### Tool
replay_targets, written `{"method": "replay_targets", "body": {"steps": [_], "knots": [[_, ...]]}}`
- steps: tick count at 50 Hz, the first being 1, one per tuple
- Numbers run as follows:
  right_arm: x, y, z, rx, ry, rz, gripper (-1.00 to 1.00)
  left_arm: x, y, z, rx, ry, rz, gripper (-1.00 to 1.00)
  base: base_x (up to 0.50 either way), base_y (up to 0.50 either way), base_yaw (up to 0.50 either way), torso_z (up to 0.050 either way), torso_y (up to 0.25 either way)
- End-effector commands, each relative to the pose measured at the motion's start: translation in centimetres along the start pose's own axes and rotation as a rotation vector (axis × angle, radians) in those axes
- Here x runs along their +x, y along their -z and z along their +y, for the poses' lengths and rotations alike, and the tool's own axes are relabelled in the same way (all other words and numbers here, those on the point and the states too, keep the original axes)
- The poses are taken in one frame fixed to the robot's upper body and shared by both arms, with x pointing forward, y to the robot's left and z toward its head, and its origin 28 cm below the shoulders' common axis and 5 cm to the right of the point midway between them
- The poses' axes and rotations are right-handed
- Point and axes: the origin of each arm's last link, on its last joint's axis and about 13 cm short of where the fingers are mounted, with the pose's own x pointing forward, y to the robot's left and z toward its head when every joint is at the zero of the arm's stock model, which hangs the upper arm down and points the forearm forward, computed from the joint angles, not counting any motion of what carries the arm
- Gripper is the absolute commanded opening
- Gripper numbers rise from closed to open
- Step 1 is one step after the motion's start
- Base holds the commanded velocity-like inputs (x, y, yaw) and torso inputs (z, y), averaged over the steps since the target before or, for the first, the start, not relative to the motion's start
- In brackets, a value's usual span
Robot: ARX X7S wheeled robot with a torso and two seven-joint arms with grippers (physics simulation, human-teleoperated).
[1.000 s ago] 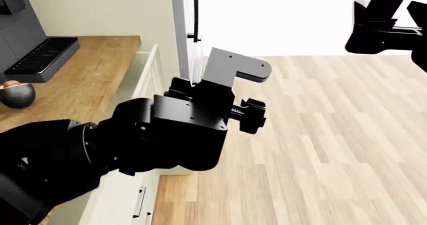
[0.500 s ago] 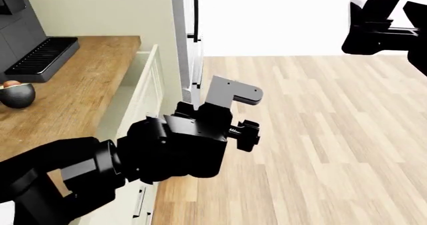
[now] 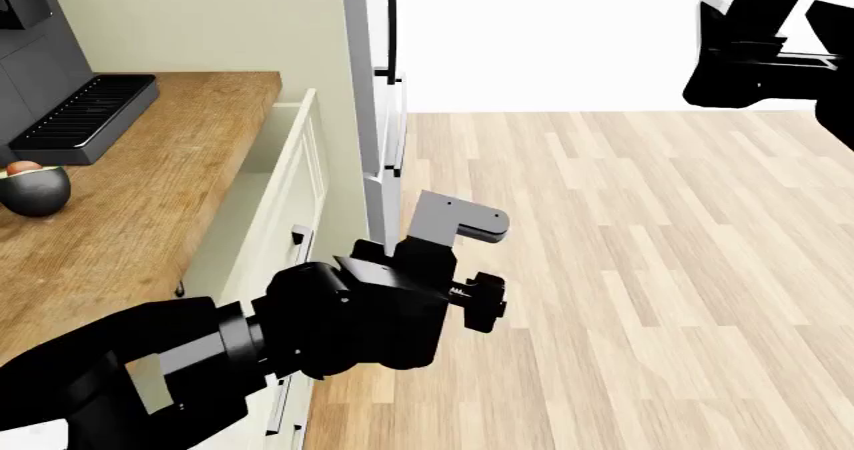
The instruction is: Close the right drawer.
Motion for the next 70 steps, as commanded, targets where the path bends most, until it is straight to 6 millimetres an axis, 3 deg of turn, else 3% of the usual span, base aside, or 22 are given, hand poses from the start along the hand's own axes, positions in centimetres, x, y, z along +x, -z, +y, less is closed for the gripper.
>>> {"method": "replay_targets", "body": {"steps": [1, 14, 43, 70], "knots": [[0.0, 0.0, 0.1, 0.001, -0.002, -0.001, 1.00, 1.6, 1.4, 0.3, -0.005, -0.025, 0.061, 1.00, 0.00, 0.00, 0.00, 0.000, 0.000], [0.0, -0.1, 0.1, 0.002, -0.005, -0.003, 1.00, 3.9, 3.5, 1.0, 0.008, -0.081, 0.116, 1.00, 0.00, 0.00, 0.00, 0.000, 0.000], [-0.3, -0.4, 0.3, 0.001, -0.015, -0.014, 1.00, 6.7, 5.8, 3.1, -0.001, -0.180, 0.170, 1.00, 0.00, 0.00, 0.00, 0.000, 0.000], [-0.4, -0.6, 0.3, 0.006, -0.016, -0.022, 1.00, 8.1, 6.5, 4.6, -0.004, -0.282, 0.218, 1.00, 0.00, 0.00, 0.00, 0.000, 0.000]]}}
